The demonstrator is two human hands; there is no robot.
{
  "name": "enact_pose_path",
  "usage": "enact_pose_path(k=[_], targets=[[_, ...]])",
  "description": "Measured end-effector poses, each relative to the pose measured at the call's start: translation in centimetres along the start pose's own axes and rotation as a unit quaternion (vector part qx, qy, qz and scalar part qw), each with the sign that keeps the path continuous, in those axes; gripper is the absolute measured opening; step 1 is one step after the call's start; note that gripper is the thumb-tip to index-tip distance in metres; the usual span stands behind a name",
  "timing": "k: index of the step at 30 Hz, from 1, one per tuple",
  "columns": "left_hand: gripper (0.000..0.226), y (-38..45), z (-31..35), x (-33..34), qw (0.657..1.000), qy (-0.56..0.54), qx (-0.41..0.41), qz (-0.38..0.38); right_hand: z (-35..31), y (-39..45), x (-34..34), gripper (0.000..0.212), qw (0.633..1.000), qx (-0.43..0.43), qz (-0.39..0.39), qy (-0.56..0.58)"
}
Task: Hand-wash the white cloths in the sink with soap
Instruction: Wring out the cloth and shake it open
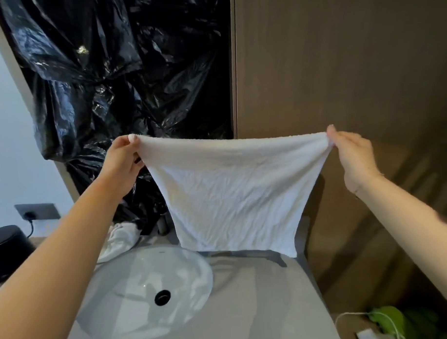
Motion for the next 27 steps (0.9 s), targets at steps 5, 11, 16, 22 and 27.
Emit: enact_pose_path(k=[5,11,16,22,27], targets=[[0.015,-9.0,-3.1,-2.2,0.997,0.070,0.034,0.026,7.2,-3.4,-3.7,0.030,0.997,0.042,-0.064,0.017],[0.020,-21.6,-7.4,-5.8,0.988,0.137,-0.002,0.067,16.3,-9.2,-8.7,0.037,0.992,0.103,-0.072,-0.002],[0.017,-28.7,-11.7,-8.6,0.974,0.169,-0.118,0.091,22.7,-11.9,-11.5,0.025,0.976,0.187,-0.080,-0.077],[0.019,-26.3,-17.6,-9.2,0.953,0.219,-0.200,0.067,26.5,-7.4,-8.1,0.023,0.963,0.193,-0.083,-0.169],[0.024,-21.2,-23.3,-7.3,0.942,0.228,-0.246,0.017,30.7,-0.9,-4.3,0.035,0.942,0.155,-0.117,-0.275]])
Point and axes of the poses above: each hand's wrist, its own y-axis towards the middle knuckle, its own x-axis out of the palm, z = x × y, the point moved 2 cm from there along y, towards the middle knuckle, and after that the axes turned 13 degrees about x, right-handed, at the moved point
